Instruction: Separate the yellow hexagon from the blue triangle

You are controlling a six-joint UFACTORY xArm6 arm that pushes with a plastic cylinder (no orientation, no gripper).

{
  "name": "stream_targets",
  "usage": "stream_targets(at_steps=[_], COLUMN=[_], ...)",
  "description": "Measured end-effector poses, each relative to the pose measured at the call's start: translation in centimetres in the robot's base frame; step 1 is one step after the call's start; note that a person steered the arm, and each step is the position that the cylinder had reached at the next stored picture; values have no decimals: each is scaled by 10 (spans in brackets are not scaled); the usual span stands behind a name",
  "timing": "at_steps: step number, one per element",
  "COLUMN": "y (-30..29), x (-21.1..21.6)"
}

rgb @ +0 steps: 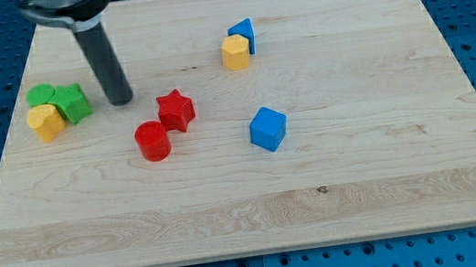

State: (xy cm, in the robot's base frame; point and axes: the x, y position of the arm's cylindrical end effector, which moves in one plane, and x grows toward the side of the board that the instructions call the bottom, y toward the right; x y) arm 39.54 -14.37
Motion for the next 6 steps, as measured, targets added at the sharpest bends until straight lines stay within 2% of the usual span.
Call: stream_targets(at_steps=[4, 6], y=[210, 194], x=[-12, -55])
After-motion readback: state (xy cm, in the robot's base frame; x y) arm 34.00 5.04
